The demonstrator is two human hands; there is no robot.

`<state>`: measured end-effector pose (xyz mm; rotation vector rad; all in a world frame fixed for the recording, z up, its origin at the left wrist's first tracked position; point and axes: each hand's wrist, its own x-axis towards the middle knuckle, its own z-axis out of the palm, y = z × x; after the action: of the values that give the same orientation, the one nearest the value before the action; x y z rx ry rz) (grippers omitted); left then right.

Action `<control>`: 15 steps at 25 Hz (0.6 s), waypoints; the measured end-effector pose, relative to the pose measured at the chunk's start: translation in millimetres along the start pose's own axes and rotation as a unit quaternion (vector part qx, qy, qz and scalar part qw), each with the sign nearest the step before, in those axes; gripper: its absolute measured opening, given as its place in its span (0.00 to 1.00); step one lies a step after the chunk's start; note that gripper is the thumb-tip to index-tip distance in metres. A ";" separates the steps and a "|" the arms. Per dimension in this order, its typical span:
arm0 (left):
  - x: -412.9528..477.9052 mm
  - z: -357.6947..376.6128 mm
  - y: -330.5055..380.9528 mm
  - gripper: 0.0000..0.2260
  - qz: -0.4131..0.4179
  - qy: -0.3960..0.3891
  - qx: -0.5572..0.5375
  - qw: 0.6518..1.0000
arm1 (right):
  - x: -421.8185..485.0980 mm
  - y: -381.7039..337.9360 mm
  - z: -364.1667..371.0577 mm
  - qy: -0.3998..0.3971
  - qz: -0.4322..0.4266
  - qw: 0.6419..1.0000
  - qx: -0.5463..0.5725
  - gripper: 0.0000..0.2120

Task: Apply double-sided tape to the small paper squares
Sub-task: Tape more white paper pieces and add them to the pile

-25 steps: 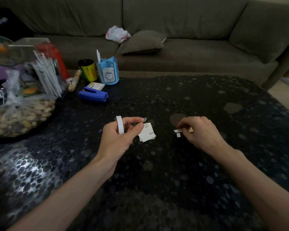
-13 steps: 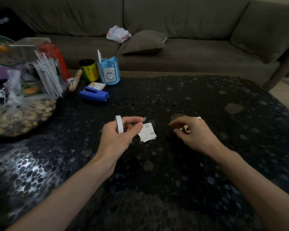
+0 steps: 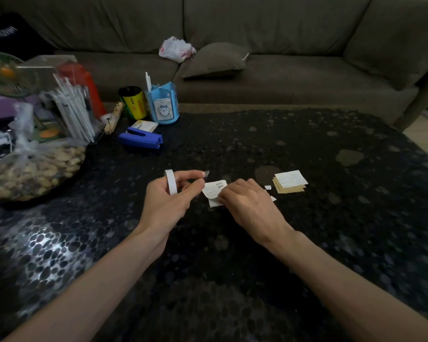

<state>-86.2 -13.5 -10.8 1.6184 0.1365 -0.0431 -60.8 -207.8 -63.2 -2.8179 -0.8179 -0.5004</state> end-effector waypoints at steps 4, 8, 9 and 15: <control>1.2 -0.8 0.0 0.06 0.006 0.006 0.003 1.000 | -0.8 -2.5 -0.4 0.031 0.036 0.998 0.052 0.02; 0.9 -1.6 1.9 0.06 0.001 0.006 0.001 1.000 | 0.8 4.0 -6.9 0.001 0.101 0.988 0.116 0.05; 0.8 -1.7 2.4 0.06 0.000 0.006 0.001 1.000 | 0.8 4.8 -7.4 -0.005 0.112 0.985 0.130 0.07; 2.6 -2.0 3.6 0.06 0.000 0.007 -0.001 1.000 | -0.2 2.1 -22.2 0.086 0.214 0.942 0.246 0.07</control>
<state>-83.3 -11.5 -7.4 1.6170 0.1462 -0.0314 -65.8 -215.1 -42.7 -2.3421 -0.2316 -0.3955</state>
